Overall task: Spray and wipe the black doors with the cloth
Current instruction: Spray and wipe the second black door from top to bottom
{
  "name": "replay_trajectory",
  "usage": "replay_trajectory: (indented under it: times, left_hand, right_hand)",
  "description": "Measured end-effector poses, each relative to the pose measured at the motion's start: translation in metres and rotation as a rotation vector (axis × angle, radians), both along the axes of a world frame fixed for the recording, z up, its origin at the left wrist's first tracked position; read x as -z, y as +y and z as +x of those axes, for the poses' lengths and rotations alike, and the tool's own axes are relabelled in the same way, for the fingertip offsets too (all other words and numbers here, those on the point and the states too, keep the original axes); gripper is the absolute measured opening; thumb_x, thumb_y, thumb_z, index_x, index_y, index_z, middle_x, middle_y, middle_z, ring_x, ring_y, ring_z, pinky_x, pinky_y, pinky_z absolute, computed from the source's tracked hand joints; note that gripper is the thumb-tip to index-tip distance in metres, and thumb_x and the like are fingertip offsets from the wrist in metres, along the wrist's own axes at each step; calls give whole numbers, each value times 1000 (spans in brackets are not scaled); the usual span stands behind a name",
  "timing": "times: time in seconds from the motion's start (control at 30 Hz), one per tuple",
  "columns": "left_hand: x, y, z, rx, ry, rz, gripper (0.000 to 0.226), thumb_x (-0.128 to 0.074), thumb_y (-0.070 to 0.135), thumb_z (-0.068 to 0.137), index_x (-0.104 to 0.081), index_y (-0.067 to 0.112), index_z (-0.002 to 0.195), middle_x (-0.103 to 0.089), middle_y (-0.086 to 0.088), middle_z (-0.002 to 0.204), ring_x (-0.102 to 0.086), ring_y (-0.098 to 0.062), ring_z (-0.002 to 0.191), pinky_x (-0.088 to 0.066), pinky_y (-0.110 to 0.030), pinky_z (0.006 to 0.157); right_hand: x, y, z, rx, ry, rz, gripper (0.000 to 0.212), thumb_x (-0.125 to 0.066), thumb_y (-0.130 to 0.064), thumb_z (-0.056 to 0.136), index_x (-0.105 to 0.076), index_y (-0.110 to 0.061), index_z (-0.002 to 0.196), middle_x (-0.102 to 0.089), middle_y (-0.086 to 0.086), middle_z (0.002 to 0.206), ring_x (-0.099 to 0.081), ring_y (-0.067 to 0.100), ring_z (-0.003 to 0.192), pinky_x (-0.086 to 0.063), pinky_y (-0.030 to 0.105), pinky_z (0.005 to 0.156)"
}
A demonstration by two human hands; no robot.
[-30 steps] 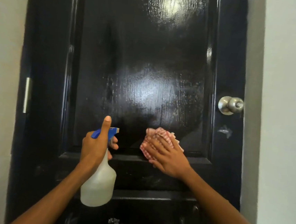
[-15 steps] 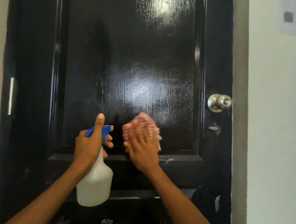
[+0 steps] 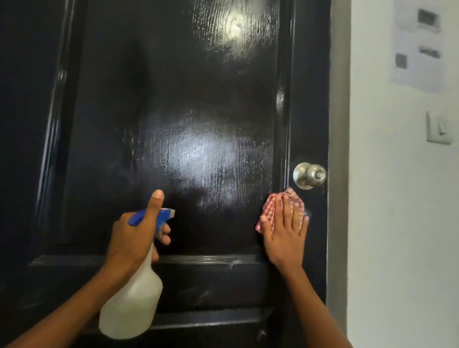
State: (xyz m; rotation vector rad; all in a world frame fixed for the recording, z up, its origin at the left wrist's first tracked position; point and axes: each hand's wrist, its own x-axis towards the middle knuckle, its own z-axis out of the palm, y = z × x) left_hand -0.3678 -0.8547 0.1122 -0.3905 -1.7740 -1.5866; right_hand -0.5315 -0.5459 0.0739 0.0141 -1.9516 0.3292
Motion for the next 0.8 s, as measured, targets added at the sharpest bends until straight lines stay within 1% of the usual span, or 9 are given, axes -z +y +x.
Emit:
replay_trajectory:
  times: [0.1,0.27,0.37,0.43,0.53,0.6,0.7,0.73,0.8]
  left_hand:
    - [-8,26,-4,41,10,-22,68,-43,67,88,-74,8,75,-67,-15,61,-59,-27,47,-47,-33,45]
    - [-23,66,-21,105,26,-13,77,-43,73,83,-76,4,78,-67,-13,58,-60,-33,50,-48,-36,47]
    - [-21,86,-30,119,-3,-23,79,-42,74,83,-76,3,78,-67,-13,57,-60,-32,48,-48,-35,46]
    - [-17,97,-33,141,-20,-19,76,-42,73,83,-77,5,78,-67,-13,58,-61,-27,48,-47,-34,44]
    - [-9,112,-36,182,-31,-42,71,-43,69,87,-77,7,78,-68,-13,59,-62,-23,48,-49,-33,43]
    - [-7,122,-39,199,-37,-65,73,-43,68,89,-76,4,78,-68,-14,60,-63,-24,49,-50,-32,44]
    - [-9,136,-45,204,-40,-74,74,-42,69,89,-76,3,80,-69,-14,62,-66,-29,55,-51,-33,45]
    - [-10,139,-47,198,-39,-69,75,-42,68,90,-75,3,79,-69,-14,61,-67,-31,56,-51,-34,45]
    - [-10,141,-51,187,-45,-59,77,-41,69,91,-73,1,74,-69,-14,60,-64,-31,52,-51,-34,46]
  right_hand:
    - [-8,4,-5,-20,-1,5,68,-22,-53,104,-12,-23,164,0,0,171,6,26,158,-3,55,126]
    - [-57,15,-15,-14,75,57,65,-21,-52,107,-10,-23,163,-4,1,171,5,23,158,-8,52,126]
    - [-29,34,-10,-40,74,159,64,-24,-52,107,-15,-23,163,-7,-3,171,3,21,158,-1,49,127]
    - [6,52,-5,-66,39,62,65,-21,-56,105,-11,-28,163,-4,-6,171,1,20,158,4,43,127]
    - [29,70,-3,-75,-19,-222,69,-9,-61,101,4,-30,161,1,-2,172,5,17,158,4,41,128]
    - [2,71,-5,-67,-13,-315,70,-7,-59,101,8,-26,161,6,2,172,11,18,157,7,42,128]
    - [-56,65,-9,-62,36,-380,66,-15,-50,108,0,-18,164,2,6,172,7,22,158,7,44,127]
    - [-66,65,-10,-62,49,-390,65,-17,-48,109,-1,-17,163,1,7,171,6,22,158,7,44,127]
    - [-55,66,-13,-39,55,-348,67,-12,-51,107,3,-18,163,3,6,171,7,22,158,5,46,128]
